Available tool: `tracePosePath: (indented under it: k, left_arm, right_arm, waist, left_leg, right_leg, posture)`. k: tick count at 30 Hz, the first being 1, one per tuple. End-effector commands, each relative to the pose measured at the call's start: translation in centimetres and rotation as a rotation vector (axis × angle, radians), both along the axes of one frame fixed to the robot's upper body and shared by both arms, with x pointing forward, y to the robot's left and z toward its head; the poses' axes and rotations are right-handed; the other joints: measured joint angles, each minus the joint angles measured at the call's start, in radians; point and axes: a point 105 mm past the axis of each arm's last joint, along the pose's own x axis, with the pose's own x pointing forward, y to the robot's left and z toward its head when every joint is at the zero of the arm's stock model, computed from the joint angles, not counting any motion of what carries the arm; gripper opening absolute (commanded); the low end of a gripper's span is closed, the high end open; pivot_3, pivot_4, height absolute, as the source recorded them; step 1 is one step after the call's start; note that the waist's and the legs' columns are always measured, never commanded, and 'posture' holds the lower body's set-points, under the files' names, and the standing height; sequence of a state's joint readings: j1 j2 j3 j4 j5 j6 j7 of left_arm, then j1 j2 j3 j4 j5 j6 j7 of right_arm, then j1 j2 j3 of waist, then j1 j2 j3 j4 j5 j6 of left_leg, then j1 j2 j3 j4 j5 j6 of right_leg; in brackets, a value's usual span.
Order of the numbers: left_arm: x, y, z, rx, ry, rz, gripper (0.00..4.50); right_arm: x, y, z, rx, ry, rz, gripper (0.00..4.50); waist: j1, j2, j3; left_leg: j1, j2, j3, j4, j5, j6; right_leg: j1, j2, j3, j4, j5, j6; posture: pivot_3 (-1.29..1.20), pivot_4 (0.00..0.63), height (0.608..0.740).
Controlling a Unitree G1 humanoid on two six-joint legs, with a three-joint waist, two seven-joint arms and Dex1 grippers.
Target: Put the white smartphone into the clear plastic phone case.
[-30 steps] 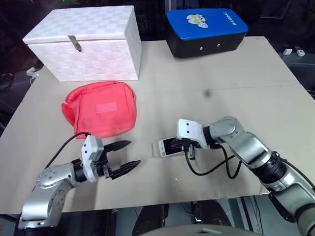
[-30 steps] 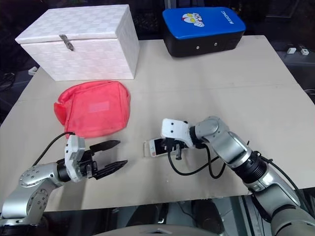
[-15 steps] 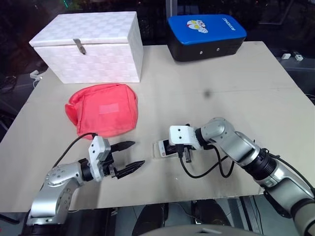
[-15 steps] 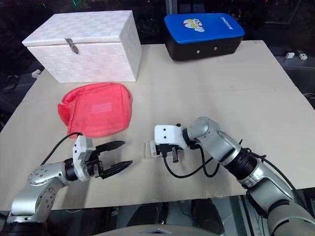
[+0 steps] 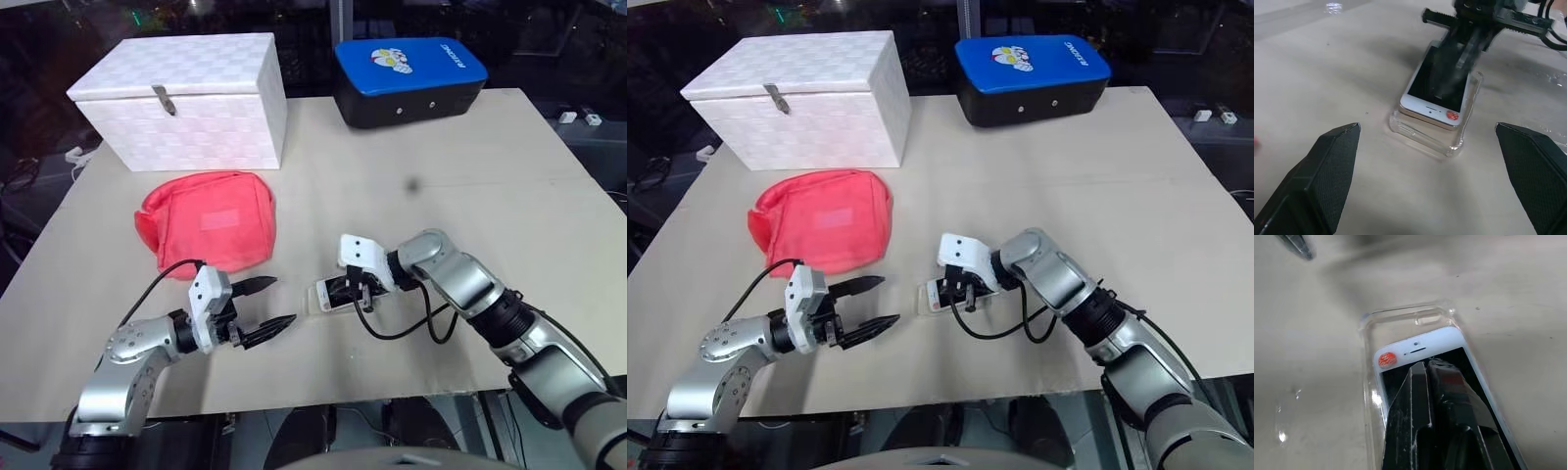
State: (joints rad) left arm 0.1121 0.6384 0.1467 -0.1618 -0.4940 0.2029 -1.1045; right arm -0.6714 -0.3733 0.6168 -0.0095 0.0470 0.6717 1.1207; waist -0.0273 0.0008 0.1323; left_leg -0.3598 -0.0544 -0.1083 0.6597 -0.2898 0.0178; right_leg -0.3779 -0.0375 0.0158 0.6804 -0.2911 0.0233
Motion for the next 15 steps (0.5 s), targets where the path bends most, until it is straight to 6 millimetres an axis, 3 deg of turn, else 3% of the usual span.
tracePosePath:
  k: [1,5,10,11,12,15]
  left_arm:
    - [0.0,0.0,0.4,0.01,-0.031,0.0,4.5]
    - [0.2,0.1,0.1,0.026,-0.035,0.02,4.5]
    - [0.2,-0.2,-0.4,0.045,-0.013,-0.007,4.5]
    - [0.3,-0.2,-0.4,0.049,-0.009,-0.016,4.1]
    - [0.2,-0.3,-0.4,0.049,-0.004,-0.032,3.99]
    - [0.4,-0.6,-0.6,0.079,-0.002,-0.075,2.72]
  right_arm:
    - [-1.1,-2.0,-4.2,-0.125,0.116,-0.09,0.07]
    - [-0.3,-1.4,-1.3,0.007,0.046,-0.137,0.07]
    - [-0.3,-1.1,6.1,0.291,-0.068,-0.138,0.07]
    - [-0.5,-1.5,7.0,0.304,-0.078,-0.14,0.0]
    - [-0.5,-2.0,7.6,0.304,-0.101,-0.148,0.0]
    - [0.1,-3.7,8.9,0.28,-0.211,-0.226,0.0]
  waist:
    - [-0.001,0.0,-0.001]
    - [0.002,0.0,-0.001]
    - [0.014,0.001,0.006]
    - [0.014,0.001,0.006]
    - [0.014,0.001,0.006]
    - [0.013,0.0,0.006]
  left_leg:
    - [0.0,0.0,0.0,-0.001,0.0,0.0]
    - [0.0,0.0,0.0,-0.006,0.0,0.0]
    - [-0.006,0.0,0.0,-0.007,0.0,0.0]
    - [-0.009,-0.001,0.0,-0.007,0.0,-0.001]
    - [-0.013,-0.001,0.0,-0.006,0.001,-0.001]
    - [-0.021,-0.001,-0.001,-0.006,0.003,-0.006]
  right_leg:
    - [0.0,0.0,0.0,-0.001,0.0,0.0]
    - [-0.001,0.0,0.0,-0.003,0.0,0.0]
    - [-0.005,-0.001,0.0,-0.003,0.0,0.0]
    - [-0.009,-0.001,0.0,-0.003,0.0,0.0]
    - [-0.013,-0.001,0.0,-0.003,0.0,0.0]
    - [-0.021,-0.001,-0.001,-0.002,0.0,0.0]
  posture:
    - [0.0,0.15,0.74]
    - [0.0,0.15,0.74]
    - [0.0,0.15,0.74]
    - [0.0,0.15,0.74]
    - [0.0,0.15,0.74]
    - [0.0,0.15,0.74]
